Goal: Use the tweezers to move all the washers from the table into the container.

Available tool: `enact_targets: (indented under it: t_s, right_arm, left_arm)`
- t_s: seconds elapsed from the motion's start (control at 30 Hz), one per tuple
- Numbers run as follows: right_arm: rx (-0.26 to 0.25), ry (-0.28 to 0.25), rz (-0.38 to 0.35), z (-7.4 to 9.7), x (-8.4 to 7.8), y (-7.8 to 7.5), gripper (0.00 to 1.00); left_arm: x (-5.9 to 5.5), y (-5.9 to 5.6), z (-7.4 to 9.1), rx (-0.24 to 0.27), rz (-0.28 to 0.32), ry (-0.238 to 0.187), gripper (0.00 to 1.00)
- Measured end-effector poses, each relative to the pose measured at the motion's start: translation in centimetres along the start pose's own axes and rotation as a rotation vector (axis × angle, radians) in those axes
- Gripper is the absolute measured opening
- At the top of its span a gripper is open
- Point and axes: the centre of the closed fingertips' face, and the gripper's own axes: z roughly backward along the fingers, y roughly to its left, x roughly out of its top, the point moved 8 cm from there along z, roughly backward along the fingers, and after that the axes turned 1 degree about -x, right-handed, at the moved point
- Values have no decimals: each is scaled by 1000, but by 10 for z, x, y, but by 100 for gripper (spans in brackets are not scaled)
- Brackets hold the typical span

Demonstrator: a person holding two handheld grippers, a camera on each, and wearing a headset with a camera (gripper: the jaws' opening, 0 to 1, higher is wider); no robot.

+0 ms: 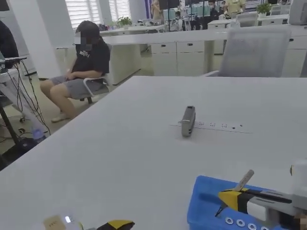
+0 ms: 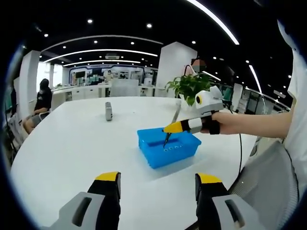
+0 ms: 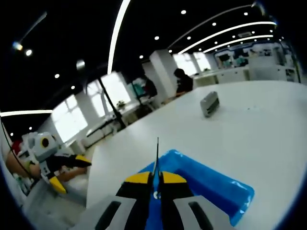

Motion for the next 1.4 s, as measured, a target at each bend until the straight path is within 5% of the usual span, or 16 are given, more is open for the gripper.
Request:
enact_targets:
  t_s: [0.47,0.9,1.27,1.4]
  right_arm:
    - [-118,-7,-84,-12,-12,-1,3]
    - [-137,-6,-73,-13,-13,-6,3]
    - [-112,-26,25,-12,-3,3,4]
    - [-98,-53,61,-4,6,15,4]
  left_arm:
    - [-7,-8,-6,-79,14,66,62]
    - [-8,-8,-6,-94,47,66,62]
    - [-2,-9,-2,-151,109,14,60]
    - [3,-6,2,-187,200,-33,57]
